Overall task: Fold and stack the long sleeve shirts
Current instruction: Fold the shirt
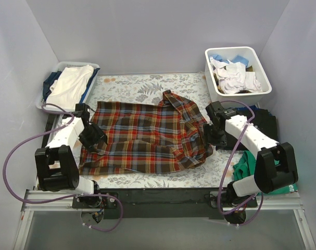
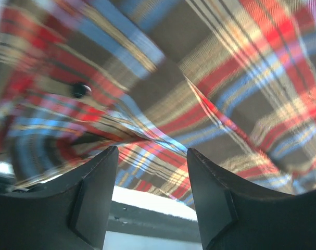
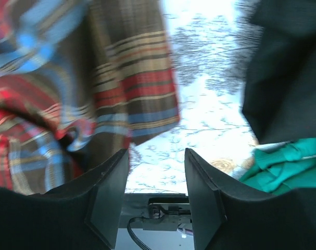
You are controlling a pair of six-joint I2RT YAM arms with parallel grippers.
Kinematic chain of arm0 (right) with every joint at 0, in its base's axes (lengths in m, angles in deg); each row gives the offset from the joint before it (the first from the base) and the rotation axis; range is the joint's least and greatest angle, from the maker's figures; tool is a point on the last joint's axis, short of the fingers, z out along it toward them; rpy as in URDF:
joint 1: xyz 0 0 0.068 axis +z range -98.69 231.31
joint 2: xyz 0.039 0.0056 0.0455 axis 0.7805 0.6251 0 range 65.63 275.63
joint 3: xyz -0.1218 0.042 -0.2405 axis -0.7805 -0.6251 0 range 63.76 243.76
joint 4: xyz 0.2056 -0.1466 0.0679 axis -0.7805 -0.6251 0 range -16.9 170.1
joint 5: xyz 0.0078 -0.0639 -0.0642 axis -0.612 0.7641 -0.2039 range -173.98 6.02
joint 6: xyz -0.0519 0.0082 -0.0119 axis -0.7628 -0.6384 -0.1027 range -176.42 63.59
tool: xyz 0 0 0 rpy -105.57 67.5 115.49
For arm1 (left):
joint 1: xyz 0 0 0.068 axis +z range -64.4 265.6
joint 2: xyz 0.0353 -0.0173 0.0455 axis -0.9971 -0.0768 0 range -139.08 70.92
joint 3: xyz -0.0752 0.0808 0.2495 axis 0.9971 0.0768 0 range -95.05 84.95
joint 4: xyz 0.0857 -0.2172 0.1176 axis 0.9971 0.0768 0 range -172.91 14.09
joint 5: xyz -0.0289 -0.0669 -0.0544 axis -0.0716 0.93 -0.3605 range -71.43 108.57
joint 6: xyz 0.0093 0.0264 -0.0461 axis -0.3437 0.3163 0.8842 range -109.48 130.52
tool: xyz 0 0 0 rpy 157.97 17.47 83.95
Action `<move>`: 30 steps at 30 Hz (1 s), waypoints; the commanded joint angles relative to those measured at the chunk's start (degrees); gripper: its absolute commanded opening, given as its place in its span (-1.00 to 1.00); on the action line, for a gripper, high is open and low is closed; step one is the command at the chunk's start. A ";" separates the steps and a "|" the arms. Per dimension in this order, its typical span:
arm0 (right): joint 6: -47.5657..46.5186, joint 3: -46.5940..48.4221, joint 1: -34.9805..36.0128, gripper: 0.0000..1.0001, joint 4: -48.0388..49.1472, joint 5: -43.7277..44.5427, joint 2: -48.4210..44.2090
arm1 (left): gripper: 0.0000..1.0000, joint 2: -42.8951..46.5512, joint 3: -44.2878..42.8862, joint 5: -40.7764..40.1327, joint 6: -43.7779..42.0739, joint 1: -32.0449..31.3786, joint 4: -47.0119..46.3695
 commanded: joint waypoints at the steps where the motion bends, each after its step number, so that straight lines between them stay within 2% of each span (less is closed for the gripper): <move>1: 0.36 -1.02 -2.55 0.10 -0.78 -1.38 2.04 | 0.09 1.93 2.78 6.72 -2.19 -2.67 -2.73; 4: -0.61 -2.34 -3.43 0.10 2.20 -4.80 3.18 | 0.11 1.75 4.72 6.29 -1.40 -5.48 -3.35; 9: -3.06 -3.84 -7.12 0.13 8.27 -17.54 6.35 | 0.12 -0.35 7.18 5.58 0.09 -5.49 -4.23; 11: -3.94 -4.88 -8.26 0.17 10.03 -21.59 7.49 | 0.12 -0.62 7.36 4.79 0.01 -7.43 -4.23; 12: -5.08 -5.07 -8.44 0.20 10.65 -22.65 7.67 | 0.13 -0.89 7.45 4.09 -0.25 -7.43 -4.41; 14: -5.88 -5.07 -8.44 0.39 11.00 -23.54 8.28 | 0.14 -1.24 7.71 3.39 -0.26 -7.43 -4.41; 17: -6.67 -5.07 -8.53 0.50 11.35 -23.01 9.86 | 0.14 -2.03 8.94 2.77 -0.08 -7.43 -4.85; 19: -6.59 -4.89 -8.61 0.50 11.36 -22.05 11.44 | 0.14 -2.82 10.08 1.20 0.53 -7.43 -5.02; 21: -6.15 -4.63 -8.61 0.26 11.09 -21.08 12.06 | 0.12 -3.35 10.52 -0.21 0.71 -7.43 -5.11; 22: -5.36 -4.54 -8.61 -0.11 10.66 -19.16 11.98 | 0.11 -3.61 10.87 -1.44 1.14 -7.43 -5.20; 24: -4.48 -4.37 -8.53 -0.59 9.78 -16.26 11.54 | 0.07 -4.75 11.05 -1.45 1.85 -7.43 -5.20; 25: -4.22 -3.84 -8.61 -0.97 8.47 -12.76 11.19 | 0.06 -5.19 10.79 -3.19 3.16 -7.43 -5.11; 30: -2.37 -1.21 -8.61 -0.97 3.19 -2.55 9.17 | 0.05 -6.42 9.47 -5.49 4.84 -7.43 -3.97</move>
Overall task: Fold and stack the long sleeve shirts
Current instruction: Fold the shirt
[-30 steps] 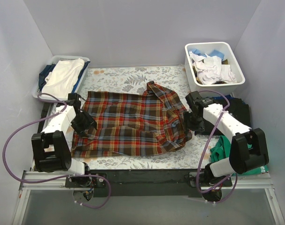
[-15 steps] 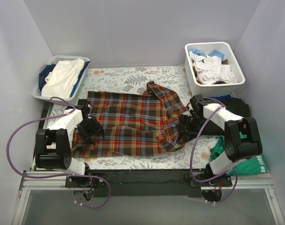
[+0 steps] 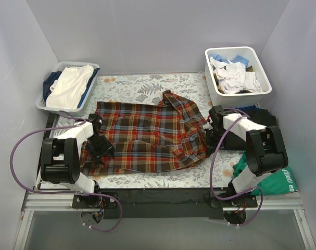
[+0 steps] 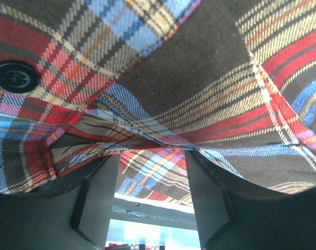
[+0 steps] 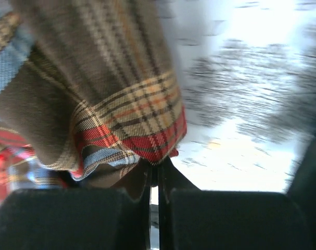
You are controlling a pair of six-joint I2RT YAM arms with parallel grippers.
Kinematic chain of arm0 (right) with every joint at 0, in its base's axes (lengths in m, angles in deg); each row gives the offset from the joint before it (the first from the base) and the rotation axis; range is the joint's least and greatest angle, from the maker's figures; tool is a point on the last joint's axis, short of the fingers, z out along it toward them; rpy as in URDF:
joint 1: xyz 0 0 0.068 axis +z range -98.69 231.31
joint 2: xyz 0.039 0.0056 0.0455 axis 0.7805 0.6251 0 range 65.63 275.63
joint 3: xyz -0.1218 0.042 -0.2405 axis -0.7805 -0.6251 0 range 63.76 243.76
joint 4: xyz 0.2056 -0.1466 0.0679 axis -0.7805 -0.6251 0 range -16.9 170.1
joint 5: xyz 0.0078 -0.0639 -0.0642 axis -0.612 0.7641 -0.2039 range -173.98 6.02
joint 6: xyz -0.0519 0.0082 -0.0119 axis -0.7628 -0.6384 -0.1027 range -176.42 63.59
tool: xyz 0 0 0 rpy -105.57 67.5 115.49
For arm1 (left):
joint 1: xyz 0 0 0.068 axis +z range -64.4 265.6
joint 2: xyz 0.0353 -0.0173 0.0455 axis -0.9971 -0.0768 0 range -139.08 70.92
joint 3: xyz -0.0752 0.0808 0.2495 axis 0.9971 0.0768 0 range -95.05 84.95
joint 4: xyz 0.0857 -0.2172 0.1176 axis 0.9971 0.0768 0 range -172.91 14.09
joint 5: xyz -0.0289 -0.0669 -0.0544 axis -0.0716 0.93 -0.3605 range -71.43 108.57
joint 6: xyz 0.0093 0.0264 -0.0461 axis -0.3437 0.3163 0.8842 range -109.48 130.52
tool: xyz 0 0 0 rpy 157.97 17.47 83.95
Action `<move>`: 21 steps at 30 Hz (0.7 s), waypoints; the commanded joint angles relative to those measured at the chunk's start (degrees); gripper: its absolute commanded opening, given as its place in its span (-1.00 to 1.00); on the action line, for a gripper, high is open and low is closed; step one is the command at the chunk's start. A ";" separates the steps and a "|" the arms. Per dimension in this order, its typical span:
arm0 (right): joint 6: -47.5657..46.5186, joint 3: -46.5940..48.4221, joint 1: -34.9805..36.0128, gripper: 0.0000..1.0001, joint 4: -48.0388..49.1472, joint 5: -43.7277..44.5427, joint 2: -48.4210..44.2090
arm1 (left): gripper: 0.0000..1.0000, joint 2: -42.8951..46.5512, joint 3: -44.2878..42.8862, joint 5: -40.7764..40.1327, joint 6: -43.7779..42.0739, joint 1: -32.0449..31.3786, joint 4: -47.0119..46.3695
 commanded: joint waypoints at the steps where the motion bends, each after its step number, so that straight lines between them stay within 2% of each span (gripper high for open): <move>1: 1.68 3.67 -0.18 -0.97 -5.56 13.39 -3.38 | 0.05 -1.66 -0.63 -6.10 2.19 0.01 0.25; 10: 3.08 7.81 -0.27 -0.97 -13.39 23.68 -10.14 | 0.07 -2.19 -3.97 -8.65 3.43 0.36 0.87; 14: 2.30 5.27 -0.27 -0.94 -13.83 20.72 -12.00 | 0.07 -2.19 -4.85 -8.04 3.16 0.36 0.87; 15: 2.12 4.04 -0.18 -0.78 -13.91 19.32 -12.35 | 0.07 -2.19 -4.94 -7.87 3.08 0.36 0.61; 16: 1.51 3.51 -0.18 -0.50 -14.26 17.30 -13.13 | 0.07 -2.19 -5.11 -7.69 3.08 0.36 0.60; 18: 1.42 3.32 -0.27 -0.35 -14.36 16.67 -15.58 | 0.07 -2.10 -5.11 -7.69 3.08 0.36 0.34; 19: 1.33 3.93 -0.27 -0.16 -13.66 16.58 -16.82 | 0.07 -2.01 -5.11 -7.60 2.99 0.36 0.34; 21: 1.15 6.21 -0.18 0.00 -12.52 16.67 -20.67 | 0.07 -2.19 -5.03 -7.51 2.90 0.36 0.34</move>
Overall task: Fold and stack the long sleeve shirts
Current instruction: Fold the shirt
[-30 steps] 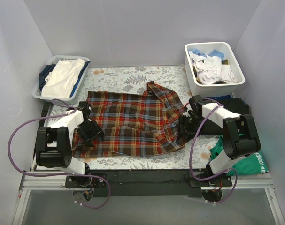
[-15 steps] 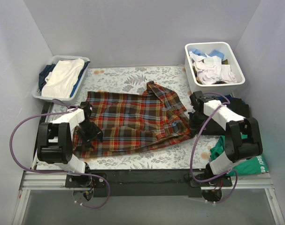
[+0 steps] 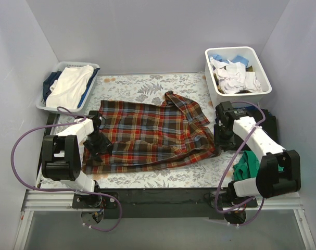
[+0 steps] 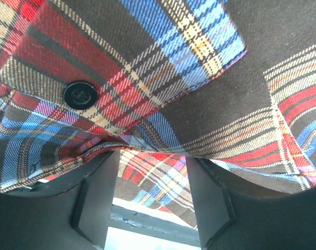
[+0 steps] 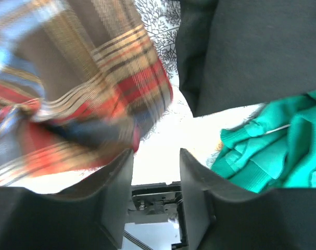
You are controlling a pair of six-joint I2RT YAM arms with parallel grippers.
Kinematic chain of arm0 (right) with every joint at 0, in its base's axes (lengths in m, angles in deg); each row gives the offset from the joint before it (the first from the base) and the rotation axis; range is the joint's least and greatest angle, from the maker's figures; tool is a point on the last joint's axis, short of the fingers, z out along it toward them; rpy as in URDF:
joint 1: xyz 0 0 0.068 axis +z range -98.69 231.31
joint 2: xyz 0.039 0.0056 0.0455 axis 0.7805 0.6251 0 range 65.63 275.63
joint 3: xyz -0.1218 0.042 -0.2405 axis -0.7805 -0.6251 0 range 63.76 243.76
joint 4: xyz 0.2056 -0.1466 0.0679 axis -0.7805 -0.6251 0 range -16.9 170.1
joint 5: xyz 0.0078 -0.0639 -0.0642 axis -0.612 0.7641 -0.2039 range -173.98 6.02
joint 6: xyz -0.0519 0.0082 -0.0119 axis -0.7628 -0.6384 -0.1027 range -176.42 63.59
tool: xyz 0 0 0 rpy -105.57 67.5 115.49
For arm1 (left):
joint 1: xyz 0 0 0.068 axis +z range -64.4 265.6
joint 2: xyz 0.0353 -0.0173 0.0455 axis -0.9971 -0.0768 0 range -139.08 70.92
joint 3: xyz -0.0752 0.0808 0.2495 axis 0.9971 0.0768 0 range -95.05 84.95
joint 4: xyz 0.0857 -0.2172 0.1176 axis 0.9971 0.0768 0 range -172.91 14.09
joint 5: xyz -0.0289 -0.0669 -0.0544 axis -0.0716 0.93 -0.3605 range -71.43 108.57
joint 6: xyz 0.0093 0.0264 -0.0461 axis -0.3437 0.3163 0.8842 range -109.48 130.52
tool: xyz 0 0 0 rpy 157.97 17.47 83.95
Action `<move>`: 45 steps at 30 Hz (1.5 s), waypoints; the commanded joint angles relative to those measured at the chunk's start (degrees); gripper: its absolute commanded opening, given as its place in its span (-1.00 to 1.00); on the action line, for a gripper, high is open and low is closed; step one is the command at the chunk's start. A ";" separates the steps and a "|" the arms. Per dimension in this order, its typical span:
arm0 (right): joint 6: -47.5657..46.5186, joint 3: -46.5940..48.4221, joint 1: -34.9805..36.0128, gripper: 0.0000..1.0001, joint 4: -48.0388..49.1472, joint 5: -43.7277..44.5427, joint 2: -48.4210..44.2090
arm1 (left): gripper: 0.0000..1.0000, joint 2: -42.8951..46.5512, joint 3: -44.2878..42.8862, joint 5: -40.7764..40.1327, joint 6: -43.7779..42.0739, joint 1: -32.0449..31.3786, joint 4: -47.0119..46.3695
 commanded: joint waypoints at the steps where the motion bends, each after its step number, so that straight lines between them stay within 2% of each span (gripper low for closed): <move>1: -1.16 3.18 -0.33 0.06 1.12 -0.05 -8.28 | 0.08 0.06 -1.33 -2.73 0.15 0.40 -1.10; 5: 0.23 5.38 -0.33 0.10 3.68 1.61 -11.45 | 0.08 0.15 -1.24 -3.25 0.32 0.40 -0.93; 9: -1.95 4.86 -0.33 0.09 8.08 -7.66 -8.13 | 0.08 0.50 -1.24 -3.52 0.50 0.40 -0.75; 12: -4.15 4.60 0.89 -0.06 8.61 -16.20 -2.78 | 0.09 0.68 -1.42 -3.43 0.58 0.40 -0.66; 17: -6.00 4.16 7.84 -0.14 10.28 -18.07 0.14 | 0.09 1.21 -1.60 -3.43 0.67 0.40 -0.49; 22: -5.56 0.82 9.51 -0.27 11.34 -20.45 2.26 | 0.09 1.21 -1.59 -2.64 0.85 0.40 -0.66; 28: -6.96 -5.68 10.21 -0.28 11.07 -23.52 0.67 | 0.09 0.77 -2.74 -2.20 0.94 0.40 -0.75; 37: -4.42 -9.99 10.92 -0.29 9.84 -20.02 0.76 | 0.14 3.31 -6.86 0.17 -0.03 0.40 0.04; 45: 0.94 -11.14 10.92 -0.29 8.87 -12.90 7.44 | 0.17 6.65 -10.47 2.28 -1.61 0.40 0.22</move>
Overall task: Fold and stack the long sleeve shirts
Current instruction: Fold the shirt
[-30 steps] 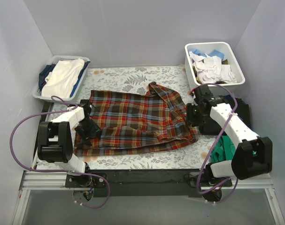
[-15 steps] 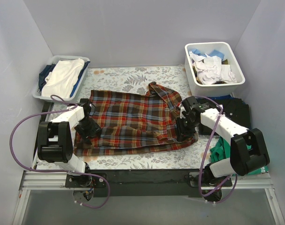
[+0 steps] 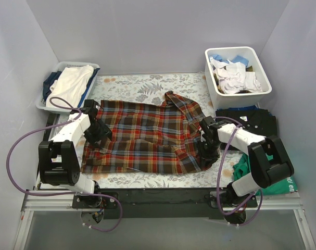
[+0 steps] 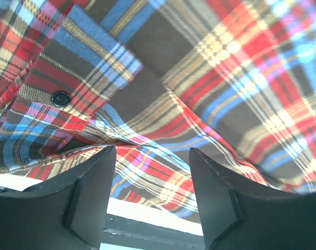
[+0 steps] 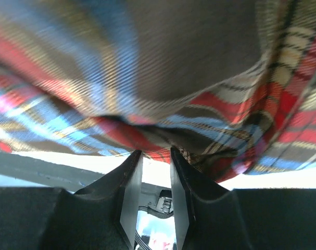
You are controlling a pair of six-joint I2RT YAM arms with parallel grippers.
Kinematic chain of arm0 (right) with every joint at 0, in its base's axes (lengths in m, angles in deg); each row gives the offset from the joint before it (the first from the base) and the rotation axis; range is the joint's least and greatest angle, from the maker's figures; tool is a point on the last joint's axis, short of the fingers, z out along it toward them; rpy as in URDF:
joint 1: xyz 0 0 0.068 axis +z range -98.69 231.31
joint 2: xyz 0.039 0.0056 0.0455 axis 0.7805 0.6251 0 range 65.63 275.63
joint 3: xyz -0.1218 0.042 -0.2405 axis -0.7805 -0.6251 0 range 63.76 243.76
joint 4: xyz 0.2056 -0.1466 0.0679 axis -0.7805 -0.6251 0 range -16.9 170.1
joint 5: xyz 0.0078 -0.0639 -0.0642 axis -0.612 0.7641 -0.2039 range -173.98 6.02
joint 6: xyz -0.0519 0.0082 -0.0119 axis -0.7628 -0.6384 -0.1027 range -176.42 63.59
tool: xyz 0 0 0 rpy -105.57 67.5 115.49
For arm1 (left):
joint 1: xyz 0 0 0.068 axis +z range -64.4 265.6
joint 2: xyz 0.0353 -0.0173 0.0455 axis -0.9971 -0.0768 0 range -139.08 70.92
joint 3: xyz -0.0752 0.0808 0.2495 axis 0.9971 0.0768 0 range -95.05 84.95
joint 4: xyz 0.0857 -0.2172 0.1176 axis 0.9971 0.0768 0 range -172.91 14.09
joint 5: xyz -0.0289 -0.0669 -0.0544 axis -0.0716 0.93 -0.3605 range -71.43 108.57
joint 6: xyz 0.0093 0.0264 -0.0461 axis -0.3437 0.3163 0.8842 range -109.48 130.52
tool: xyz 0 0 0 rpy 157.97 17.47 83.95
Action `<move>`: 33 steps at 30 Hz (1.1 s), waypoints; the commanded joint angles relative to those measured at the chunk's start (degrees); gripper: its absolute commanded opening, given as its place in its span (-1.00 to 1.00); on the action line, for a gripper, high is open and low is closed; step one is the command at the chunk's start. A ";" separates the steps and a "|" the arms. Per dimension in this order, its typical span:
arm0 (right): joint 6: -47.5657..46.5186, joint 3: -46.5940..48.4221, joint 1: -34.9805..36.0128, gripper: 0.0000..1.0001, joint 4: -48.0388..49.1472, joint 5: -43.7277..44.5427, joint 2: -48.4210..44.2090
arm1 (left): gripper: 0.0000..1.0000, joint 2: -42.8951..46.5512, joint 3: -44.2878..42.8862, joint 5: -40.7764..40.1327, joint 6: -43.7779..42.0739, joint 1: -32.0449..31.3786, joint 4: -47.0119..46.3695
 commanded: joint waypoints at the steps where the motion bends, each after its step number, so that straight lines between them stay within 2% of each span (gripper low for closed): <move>1: 3.70 0.64 0.25 -0.29 -1.09 4.42 2.15 | 0.17 3.44 -2.97 3.91 -2.20 0.23 -0.16; 3: 3.96 2.05 0.25 -0.29 -1.00 5.38 1.54 | 0.17 3.18 -3.68 5.08 -2.99 0.14 -1.12; 9: 1.68 16.71 0.25 -0.22 -0.92 8.63 -4.26 | 0.23 -1.63 -9.30 4.47 -4.58 0.22 -2.88; 12: -0.33 25.59 -0.01 -0.15 -0.21 9.60 -2.25 | 0.25 -6.91 -17.63 2.10 -5.72 0.23 -2.80; 15: -1.92 35.86 -0.88 -0.11 0.84 10.49 5.91 | 0.27 -15.87 -28.00 -3.52 -6.42 0.23 -1.30; 16: -3.15 38.94 -1.15 -0.10 0.49 10.23 8.89 | 0.29 -20.33 -30.38 -3.88 -6.34 0.31 -0.87; 17: -3.51 46.10 -1.41 -0.10 -0.03 9.61 15.01 | 0.30 -22.46 -33.19 -3.80 -6.42 0.49 -0.69; 20: -5.44 56.33 -1.86 -0.07 -2.31 6.36 26.18 | 0.33 -31.15 -43.30 -3.89 -5.99 0.84 0.01; 21: -5.79 61.59 -1.86 -0.07 -3.02 5.40 28.50 | 0.33 -33.80 -48.80 -3.97 -5.73 0.84 0.37; 25: -6.59 71.03 -2.03 -0.03 -3.38 4.51 36.33 | 0.34 -44.18 -61.29 -2.57 -5.37 0.84 1.16; 28: -7.29 75.34 -2.03 -0.01 -1.28 4.16 41.07 | 0.36 -48.93 -66.07 -1.17 -4.93 0.84 -0.50; 33: -9.66 78.08 -2.03 0.18 1.36 2.58 44.25 | 0.39 -50.00 -64.60 -1.95 -5.28 0.84 -1.12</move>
